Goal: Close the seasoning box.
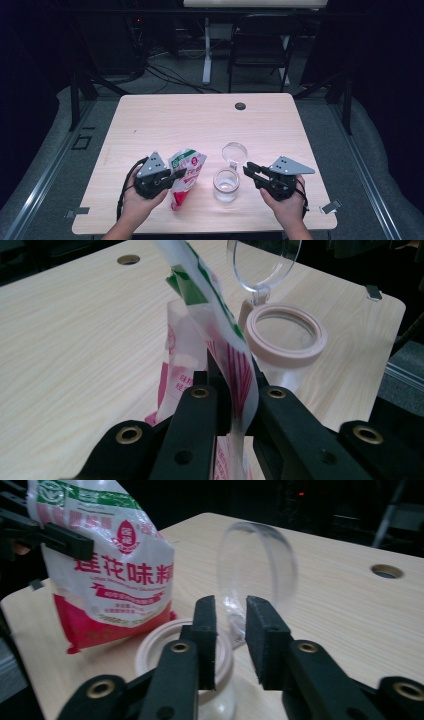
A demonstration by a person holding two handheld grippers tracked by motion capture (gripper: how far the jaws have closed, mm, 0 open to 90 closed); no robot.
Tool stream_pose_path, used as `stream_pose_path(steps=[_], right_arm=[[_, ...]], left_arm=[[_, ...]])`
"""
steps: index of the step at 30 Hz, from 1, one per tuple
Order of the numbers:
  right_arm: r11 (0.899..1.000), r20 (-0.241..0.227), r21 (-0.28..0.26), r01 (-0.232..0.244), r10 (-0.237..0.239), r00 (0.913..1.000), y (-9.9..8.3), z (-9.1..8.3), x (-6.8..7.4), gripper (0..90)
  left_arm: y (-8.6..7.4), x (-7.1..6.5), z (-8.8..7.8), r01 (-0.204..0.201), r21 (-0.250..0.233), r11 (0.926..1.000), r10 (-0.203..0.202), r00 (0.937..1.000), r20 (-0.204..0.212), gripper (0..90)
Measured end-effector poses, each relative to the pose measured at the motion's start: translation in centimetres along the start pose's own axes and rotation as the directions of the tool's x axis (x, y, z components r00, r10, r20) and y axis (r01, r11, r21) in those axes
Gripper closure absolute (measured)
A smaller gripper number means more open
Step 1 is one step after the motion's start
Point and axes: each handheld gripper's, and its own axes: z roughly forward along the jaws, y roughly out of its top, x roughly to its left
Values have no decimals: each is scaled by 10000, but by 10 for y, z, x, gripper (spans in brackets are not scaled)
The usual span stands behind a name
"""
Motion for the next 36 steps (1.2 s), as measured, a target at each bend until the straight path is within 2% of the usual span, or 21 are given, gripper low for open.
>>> stream_pose_path(steps=[5,8,10,11,14,18,26,33,36], right_arm=[[9984,-684,215,529,-514,9963,10,12,13,788],[9957,-1351,399,833,-772,9878,16,24,22,752],[9930,-1853,639,990,-856,9789,18,36,29,727],[9916,-2075,732,1068,-896,9741,19,41,33,716],[9866,-2451,906,1360,-1102,9632,20,56,45,686],[9805,-2609,1054,1657,-1335,9561,21,71,54,678],[9836,-2789,916,1555,-1246,9522,26,85,56,679],[9776,-3243,1108,1789,-1346,9363,31,96,62,687],[9751,-3348,1238,1838,-1333,9328,32,100,63,694]], left_arm=[[-18,-3,-4,238,18,9997,-238,9997,-8,896],[-26,-5,-4,346,-28,9994,-346,9994,45,895],[-30,-6,-5,514,-222,9984,-513,9986,91,895],[-31,-6,-5,461,-200,9987,-460,9989,99,895],[-34,-8,-5,531,-328,9981,-526,9985,167,893],[-36,-9,-6,513,-409,9978,-503,9984,263,890],[-36,-10,-3,499,-438,9978,-484,9983,337,887],[-36,-9,-2,531,-454,9976,-514,9980,369,886],[-37,-10,-2,497,-451,9977,-480,9981,384,883]])
